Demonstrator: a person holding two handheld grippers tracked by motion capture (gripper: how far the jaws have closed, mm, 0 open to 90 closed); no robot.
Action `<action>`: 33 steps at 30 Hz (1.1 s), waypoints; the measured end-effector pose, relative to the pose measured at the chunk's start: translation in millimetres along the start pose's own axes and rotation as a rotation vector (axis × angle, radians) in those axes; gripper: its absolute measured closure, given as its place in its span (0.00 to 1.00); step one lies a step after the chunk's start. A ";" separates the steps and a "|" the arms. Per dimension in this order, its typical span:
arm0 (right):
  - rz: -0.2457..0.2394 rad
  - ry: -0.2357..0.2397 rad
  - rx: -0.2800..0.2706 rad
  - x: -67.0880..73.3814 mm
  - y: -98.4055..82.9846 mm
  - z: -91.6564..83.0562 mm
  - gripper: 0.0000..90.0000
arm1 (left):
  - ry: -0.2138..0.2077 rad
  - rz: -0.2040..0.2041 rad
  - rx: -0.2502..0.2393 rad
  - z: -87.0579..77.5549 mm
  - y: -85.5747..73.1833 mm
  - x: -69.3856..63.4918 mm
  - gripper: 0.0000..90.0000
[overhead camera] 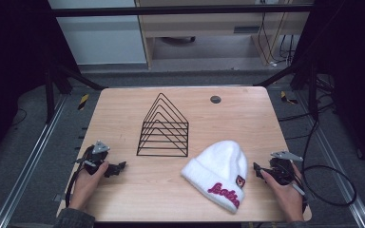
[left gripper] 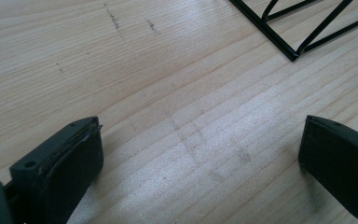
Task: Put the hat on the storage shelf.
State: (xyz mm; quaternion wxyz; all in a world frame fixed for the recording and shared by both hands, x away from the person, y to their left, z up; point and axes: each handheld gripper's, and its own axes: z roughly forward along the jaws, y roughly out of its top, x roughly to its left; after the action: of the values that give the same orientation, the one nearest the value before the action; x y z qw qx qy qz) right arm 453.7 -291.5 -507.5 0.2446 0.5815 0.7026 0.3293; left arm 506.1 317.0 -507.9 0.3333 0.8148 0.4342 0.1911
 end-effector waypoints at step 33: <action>-0.191 0.187 0.255 62.2 97.7 39.5 0.46 | 0.000 -0.003 -0.002 0.2 0.0 -0.2 0.00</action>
State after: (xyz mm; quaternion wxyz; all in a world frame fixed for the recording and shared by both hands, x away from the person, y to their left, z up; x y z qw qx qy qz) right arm 533.8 -213.1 -458.2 0.1326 0.5052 0.8103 0.2657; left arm 506.1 316.8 -508.0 0.3347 0.8137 0.4352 0.1910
